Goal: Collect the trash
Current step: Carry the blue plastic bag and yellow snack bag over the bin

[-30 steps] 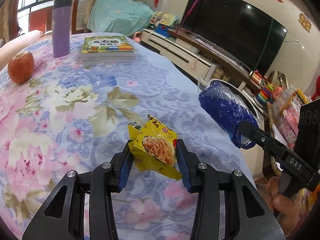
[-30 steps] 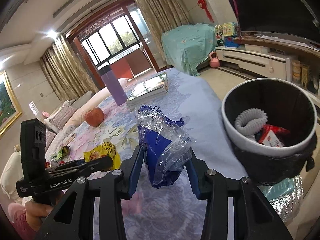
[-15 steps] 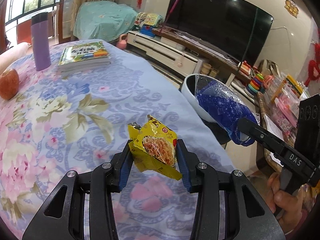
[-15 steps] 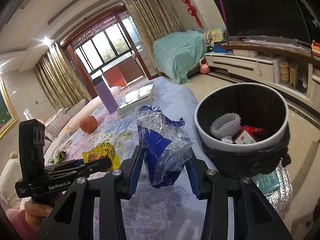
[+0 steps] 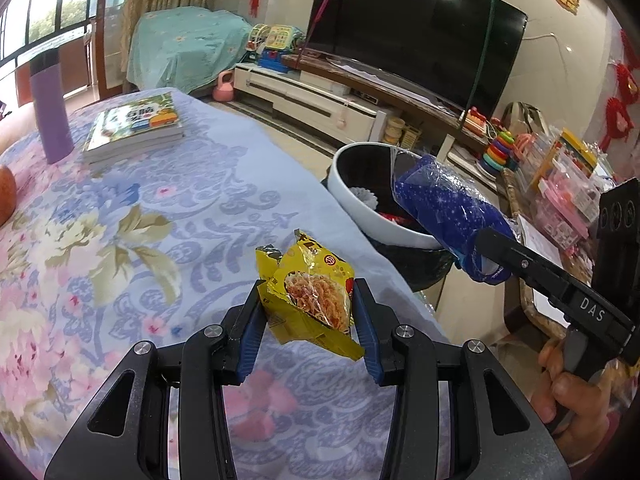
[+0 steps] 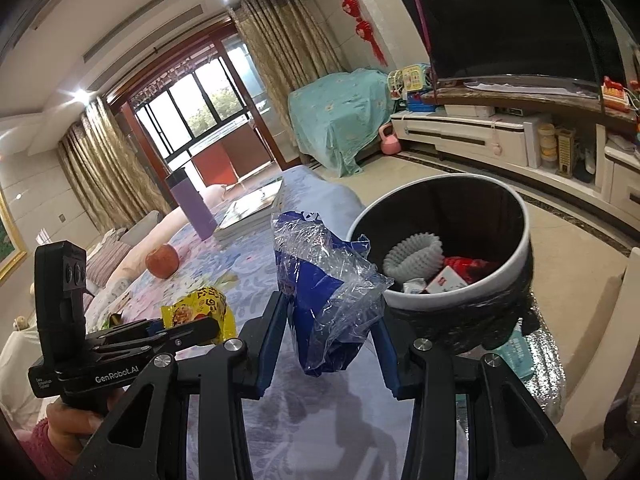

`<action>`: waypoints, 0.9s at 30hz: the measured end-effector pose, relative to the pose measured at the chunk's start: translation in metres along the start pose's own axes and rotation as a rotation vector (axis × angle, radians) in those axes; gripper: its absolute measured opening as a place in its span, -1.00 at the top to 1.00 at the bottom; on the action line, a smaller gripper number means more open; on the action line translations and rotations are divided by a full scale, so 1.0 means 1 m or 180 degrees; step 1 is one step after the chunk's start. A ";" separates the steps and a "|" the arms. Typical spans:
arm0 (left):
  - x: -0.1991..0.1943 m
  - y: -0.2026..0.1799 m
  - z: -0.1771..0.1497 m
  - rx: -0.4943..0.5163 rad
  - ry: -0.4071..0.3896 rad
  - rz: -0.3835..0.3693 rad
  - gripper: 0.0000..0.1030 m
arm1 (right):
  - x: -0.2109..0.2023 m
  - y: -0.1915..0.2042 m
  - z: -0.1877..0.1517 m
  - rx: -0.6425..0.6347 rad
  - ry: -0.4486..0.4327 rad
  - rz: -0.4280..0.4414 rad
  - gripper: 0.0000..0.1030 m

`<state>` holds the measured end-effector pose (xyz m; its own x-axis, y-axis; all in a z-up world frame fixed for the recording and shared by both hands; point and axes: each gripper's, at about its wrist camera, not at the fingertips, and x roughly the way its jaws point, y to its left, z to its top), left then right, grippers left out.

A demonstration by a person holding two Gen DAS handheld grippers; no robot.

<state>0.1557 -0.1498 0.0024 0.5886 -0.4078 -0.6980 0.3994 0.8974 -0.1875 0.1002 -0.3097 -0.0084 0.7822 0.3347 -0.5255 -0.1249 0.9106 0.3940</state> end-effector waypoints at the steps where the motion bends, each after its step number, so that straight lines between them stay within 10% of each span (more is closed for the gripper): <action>1: 0.001 -0.002 0.001 0.0010 0.0003 -0.0009 0.21 | -0.001 -0.002 0.000 0.0013 -0.0009 -0.0016 0.17; 27: 0.030 -0.050 0.029 0.0311 0.0055 -0.0178 0.21 | -0.017 -0.036 0.015 0.0152 -0.0112 -0.0225 0.17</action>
<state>0.1734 -0.2118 0.0107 0.5515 -0.4532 -0.7003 0.4985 0.8522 -0.1588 0.1009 -0.3521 -0.0024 0.8091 0.2605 -0.5267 -0.0400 0.9187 0.3930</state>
